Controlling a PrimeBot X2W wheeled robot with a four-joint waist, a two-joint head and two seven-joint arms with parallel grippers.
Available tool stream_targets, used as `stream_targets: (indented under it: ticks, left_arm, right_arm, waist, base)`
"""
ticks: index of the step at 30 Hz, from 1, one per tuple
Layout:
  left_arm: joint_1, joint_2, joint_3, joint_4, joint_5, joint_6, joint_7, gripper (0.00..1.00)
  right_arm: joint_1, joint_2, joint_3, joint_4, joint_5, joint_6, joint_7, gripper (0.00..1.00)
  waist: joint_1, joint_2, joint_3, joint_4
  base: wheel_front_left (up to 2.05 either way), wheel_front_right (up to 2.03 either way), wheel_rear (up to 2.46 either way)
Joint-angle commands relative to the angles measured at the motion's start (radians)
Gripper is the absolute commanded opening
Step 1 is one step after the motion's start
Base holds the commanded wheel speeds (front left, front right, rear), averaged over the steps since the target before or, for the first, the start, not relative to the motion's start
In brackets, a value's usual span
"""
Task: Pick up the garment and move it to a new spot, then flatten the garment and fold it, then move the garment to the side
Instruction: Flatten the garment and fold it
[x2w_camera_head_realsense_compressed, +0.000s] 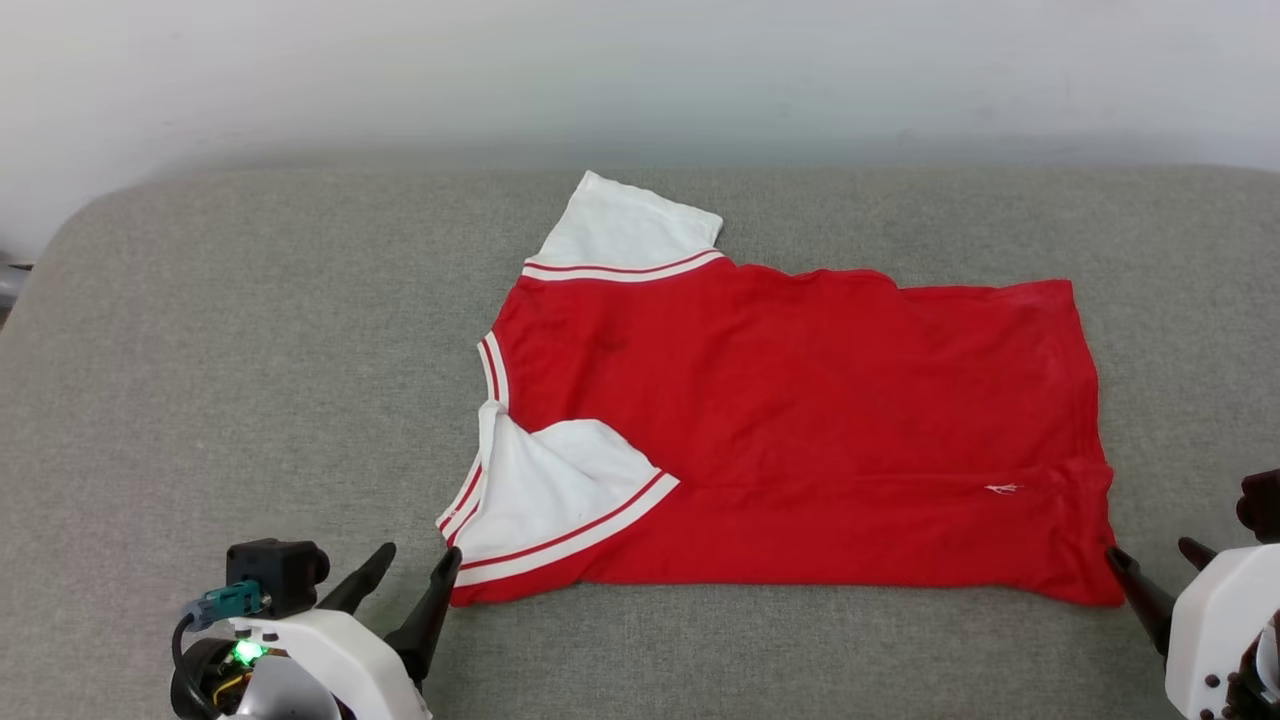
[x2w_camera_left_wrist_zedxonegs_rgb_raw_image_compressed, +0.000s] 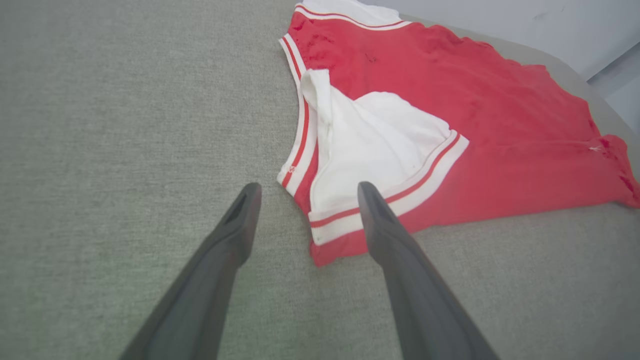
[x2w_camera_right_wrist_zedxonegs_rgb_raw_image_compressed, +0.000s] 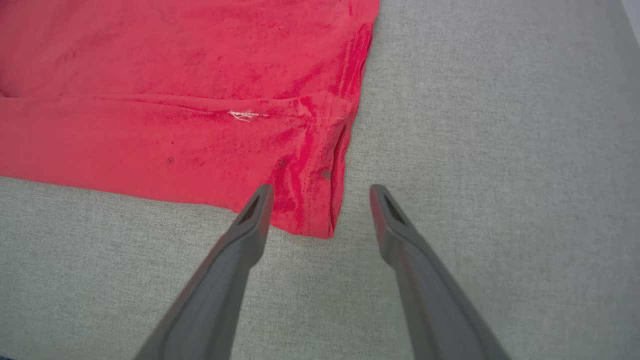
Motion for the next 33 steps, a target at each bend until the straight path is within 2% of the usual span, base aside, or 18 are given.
stream_targets:
  ticks: [1,7,16,24,25,26,27,33]
  left_arm:
    - [0.009,0.004,0.002,-0.024,-0.01,0.014,0.014,1.0]
    - [0.03,0.012,-0.006,-0.084,-0.017,0.072,0.079,1.0]
    - [-0.024,0.002,-0.028,-0.028,0.006,0.116,0.135,1.0]
    - [-0.025,-0.012,-0.064,0.066,0.002,0.108,0.175,1.0]
    - [-0.021,-0.016,-0.073,0.077,-0.001,0.102,0.189,0.47]
    - [-0.019,-0.016,-0.085,0.088,-0.003,0.094,0.205,0.06]
    - [-0.016,-0.015,-0.099,0.096,-0.003,0.083,0.217,0.0]
    - [-0.026,-0.024,-0.081,0.079,0.0,0.065,0.153,0.0]
  right_arm:
    - [0.012,0.014,-0.012,-0.022,-0.013,-0.001,0.012,1.0]
    - [0.031,0.067,-0.047,-0.088,-0.036,-0.001,0.043,1.0]
    - [0.013,0.094,-0.053,-0.12,-0.042,-0.001,0.038,1.0]
    - [0.009,0.103,-0.042,-0.109,-0.052,-0.001,0.018,1.0]
    - [0.01,0.102,-0.042,-0.108,-0.052,-0.001,0.018,1.0]
    - [0.01,0.101,-0.042,-0.106,-0.053,-0.001,0.016,1.0]
    - [0.012,0.098,-0.041,-0.104,-0.054,-0.001,0.016,1.0]
    - [0.023,0.07,-0.024,-0.092,-0.066,-0.001,0.019,1.0]
  waist:
    - [0.0002,0.0,0.011,-0.001]
    - [0.0002,0.0,0.055,-0.008]
    - [0.0002,0.0,0.12,-0.033]
    - [0.0002,0.0,0.15,-0.047]
    - [0.0002,0.0,0.151,-0.046]
    - [0.0002,0.0,0.15,-0.045]
    - [0.0002,0.0,0.147,-0.044]
    - [0.0002,0.0,0.112,-0.028]
  base:
    - [0.0,0.0,0.0]
    - [0.0,0.0,0.0]
    - [0.0,0.0,0.0]
    - [0.0,0.0,0.0]
    - [0.0,0.0,0.0]
    - [0.0,0.0,0.0]
    - [0.0,0.0,0.0]
    - [0.0,0.0,0.0]
